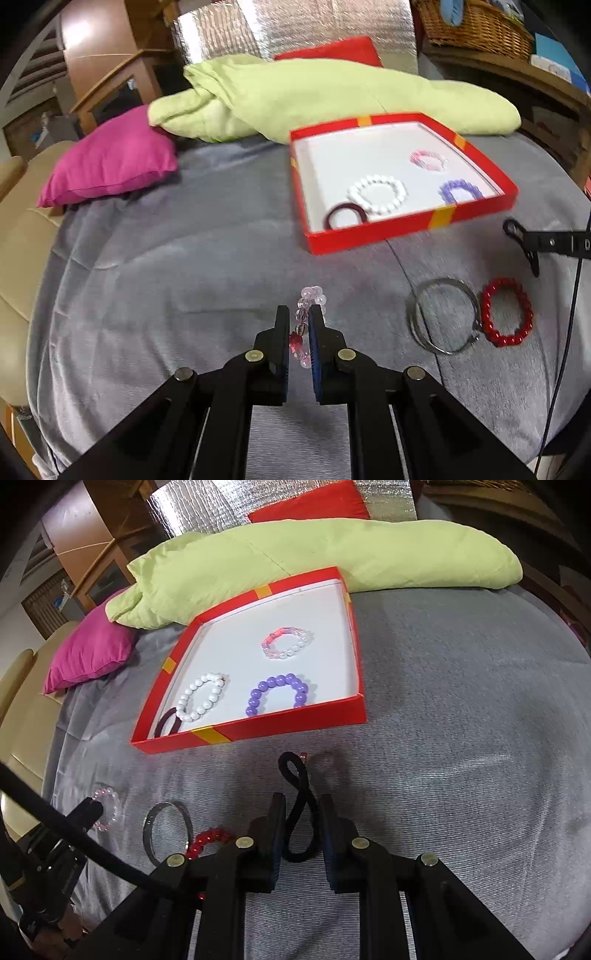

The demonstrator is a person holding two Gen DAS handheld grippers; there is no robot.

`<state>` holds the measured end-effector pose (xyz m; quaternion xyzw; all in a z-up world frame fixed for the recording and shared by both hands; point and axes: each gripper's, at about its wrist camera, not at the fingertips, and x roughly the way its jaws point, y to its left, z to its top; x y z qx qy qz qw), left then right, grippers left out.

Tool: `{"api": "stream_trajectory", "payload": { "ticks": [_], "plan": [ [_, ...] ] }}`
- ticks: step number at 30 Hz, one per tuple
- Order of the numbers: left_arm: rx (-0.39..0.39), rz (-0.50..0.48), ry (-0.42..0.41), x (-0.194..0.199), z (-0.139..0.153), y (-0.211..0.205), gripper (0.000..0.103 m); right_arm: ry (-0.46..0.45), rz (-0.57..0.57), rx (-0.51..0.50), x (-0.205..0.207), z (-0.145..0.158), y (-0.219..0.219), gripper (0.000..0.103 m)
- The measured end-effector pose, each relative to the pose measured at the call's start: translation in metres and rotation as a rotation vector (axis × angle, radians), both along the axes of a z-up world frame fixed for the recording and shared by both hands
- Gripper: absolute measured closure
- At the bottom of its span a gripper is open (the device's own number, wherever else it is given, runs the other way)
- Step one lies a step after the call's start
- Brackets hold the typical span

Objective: Organize jewelry

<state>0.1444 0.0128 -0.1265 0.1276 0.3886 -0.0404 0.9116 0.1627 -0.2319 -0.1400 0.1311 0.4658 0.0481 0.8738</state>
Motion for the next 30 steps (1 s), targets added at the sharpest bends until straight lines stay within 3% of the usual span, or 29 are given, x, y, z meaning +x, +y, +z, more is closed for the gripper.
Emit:
{"api": "stream_trajectory", "payload": {
  "ticks": [5, 15, 23, 30],
  "plan": [
    [0.005, 0.048, -0.050, -0.001, 0.011, 0.012, 0.092, -0.033, 0.018, 0.009, -0.001, 0.005, 0.008, 0.083],
    [-0.013, 0.090, -0.056, 0.001, 0.018, 0.019, 0.092, -0.110, 0.075, 0.020, -0.006, 0.016, 0.028, 0.083],
    [0.018, 0.155, -0.157, -0.006, 0.036, 0.028, 0.092, -0.170, 0.122, 0.029, -0.013, 0.027, 0.040, 0.083],
    [0.022, 0.201, -0.184, -0.006, 0.042, 0.040, 0.092, -0.199, 0.136, 0.029, -0.016, 0.032, 0.043, 0.083]
  ]
}}
